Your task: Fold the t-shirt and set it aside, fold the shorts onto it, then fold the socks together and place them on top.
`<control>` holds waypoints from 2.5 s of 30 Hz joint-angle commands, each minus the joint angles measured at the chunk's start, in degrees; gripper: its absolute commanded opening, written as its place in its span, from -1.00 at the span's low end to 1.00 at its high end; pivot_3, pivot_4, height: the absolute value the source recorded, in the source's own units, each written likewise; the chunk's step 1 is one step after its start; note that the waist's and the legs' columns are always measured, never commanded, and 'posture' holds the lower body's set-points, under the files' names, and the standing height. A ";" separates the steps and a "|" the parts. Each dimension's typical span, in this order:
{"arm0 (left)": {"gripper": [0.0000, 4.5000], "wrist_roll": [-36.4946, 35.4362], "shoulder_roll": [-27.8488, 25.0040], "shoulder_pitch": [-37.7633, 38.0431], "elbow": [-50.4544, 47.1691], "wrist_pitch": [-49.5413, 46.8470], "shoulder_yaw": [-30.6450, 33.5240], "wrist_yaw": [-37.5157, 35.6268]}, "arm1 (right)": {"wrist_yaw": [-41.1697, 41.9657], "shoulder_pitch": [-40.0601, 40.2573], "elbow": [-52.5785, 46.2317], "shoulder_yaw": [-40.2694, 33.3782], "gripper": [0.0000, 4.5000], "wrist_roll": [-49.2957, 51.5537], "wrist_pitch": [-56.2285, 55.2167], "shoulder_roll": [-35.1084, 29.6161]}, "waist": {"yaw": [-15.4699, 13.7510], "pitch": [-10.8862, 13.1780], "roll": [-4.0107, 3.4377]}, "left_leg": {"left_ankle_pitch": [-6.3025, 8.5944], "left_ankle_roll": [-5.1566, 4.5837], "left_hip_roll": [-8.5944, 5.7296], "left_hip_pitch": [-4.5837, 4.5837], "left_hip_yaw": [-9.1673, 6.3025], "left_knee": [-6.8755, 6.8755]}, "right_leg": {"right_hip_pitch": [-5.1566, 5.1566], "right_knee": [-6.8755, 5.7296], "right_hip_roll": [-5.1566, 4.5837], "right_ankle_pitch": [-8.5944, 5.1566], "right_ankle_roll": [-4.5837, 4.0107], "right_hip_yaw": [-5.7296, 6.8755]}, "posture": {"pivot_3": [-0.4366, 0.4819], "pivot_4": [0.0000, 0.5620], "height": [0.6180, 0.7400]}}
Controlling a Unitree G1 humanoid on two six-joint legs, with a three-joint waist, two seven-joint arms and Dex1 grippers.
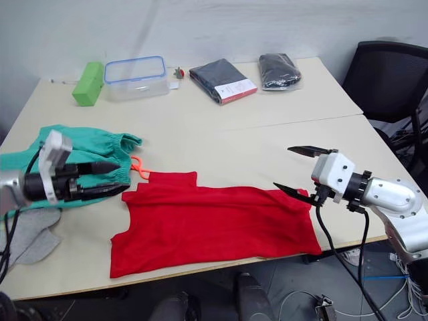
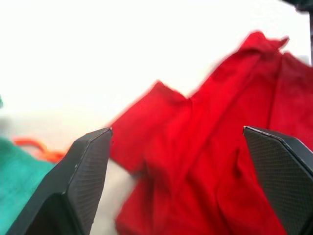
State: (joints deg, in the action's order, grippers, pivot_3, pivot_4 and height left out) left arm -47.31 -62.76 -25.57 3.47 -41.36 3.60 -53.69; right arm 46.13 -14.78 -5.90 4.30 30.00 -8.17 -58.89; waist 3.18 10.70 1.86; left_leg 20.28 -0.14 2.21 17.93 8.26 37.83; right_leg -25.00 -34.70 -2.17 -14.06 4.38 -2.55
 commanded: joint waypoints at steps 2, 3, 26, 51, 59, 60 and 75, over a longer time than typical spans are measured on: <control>0.99 8.90 6.19 -13.00 11.67 -7.22 -8.41 -0.68 | 2.42 -1.08 -6.99 -1.18 1.00 -0.54 6.11 2.13 | -0.44 -0.03 -0.04 | 0.02 0.00 0.01 0.80 0.18 0.35 | -0.66 -0.15 0.42 0.02 0.05 0.09 | -0.05 -0.47 1.00; 0.99 10.28 7.86 -15.84 14.36 -9.03 -9.96 -1.18 | 2.81 -1.21 -8.18 -1.23 1.00 -0.48 7.38 2.62 | -0.68 -0.04 -0.02 | 0.02 0.00 -0.03 1.10 0.16 0.45 | -0.84 -0.33 0.46 0.02 0.05 0.16 | -0.05 -0.47 1.00; -0.36 37.34 22.53 -31.61 43.73 2.72 -19.58 -15.24 | 3.03 -1.90 -17.55 -4.04 1.00 -5.00 18.20 10.78 | -1.53 -0.06 0.03 | 0.33 -0.37 -0.06 2.24 -0.16 2.14 | -1.62 -0.92 0.54 0.26 0.25 0.05 | -0.05 -0.47 1.00; -0.98 24.07 14.33 -19.48 9.64 1.62 -6.51 -32.45 | 9.97 -0.98 -19.56 -5.62 1.00 -0.24 24.15 11.78 | -1.18 -0.05 0.02 | 0.47 -0.48 0.18 2.31 -0.31 2.19 | -1.63 -1.02 0.56 0.31 0.34 0.00 | -0.05 -0.47 1.00; -0.98 19.03 5.77 -2.28 -9.26 -0.03 -5.15 -33.83 | 12.17 -0.07 -20.10 -5.74 1.00 0.80 25.58 11.92 | -1.50 -0.05 0.03 | 0.53 -0.63 0.28 2.22 -0.30 2.25 | -1.60 -0.94 0.57 0.28 0.28 -0.04 | -0.05 -0.47 1.00; -0.98 19.58 5.19 0.05 -10.62 1.39 -5.38 -33.45 | 12.28 -0.13 -19.80 -5.58 1.00 0.50 25.35 12.09 | -1.49 -0.05 0.02 | 0.57 -0.69 0.27 2.23 -0.30 2.24 | -1.61 -0.92 0.57 0.28 0.28 -0.04 | -0.05 -0.47 1.00; -0.98 26.42 4.44 11.30 -12.60 16.69 -5.94 -27.98 | 14.67 0.19 -17.74 -4.85 1.00 -2.60 24.37 12.39 | -1.28 -0.05 0.02 | 0.64 -0.80 0.30 2.19 -0.14 2.23 | -1.62 -0.91 0.57 0.11 -0.05 -0.07 | -0.05 -0.47 1.00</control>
State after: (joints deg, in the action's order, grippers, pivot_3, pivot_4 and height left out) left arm -18.33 -56.84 -15.16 -6.53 -23.18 -4.35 -80.17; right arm 60.61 -14.68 -23.71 -0.08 27.59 17.39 -46.69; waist 1.90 10.65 1.88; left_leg 20.92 -0.92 2.55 20.10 8.15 40.06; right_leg -26.62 -35.61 -1.58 -13.92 4.37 -2.63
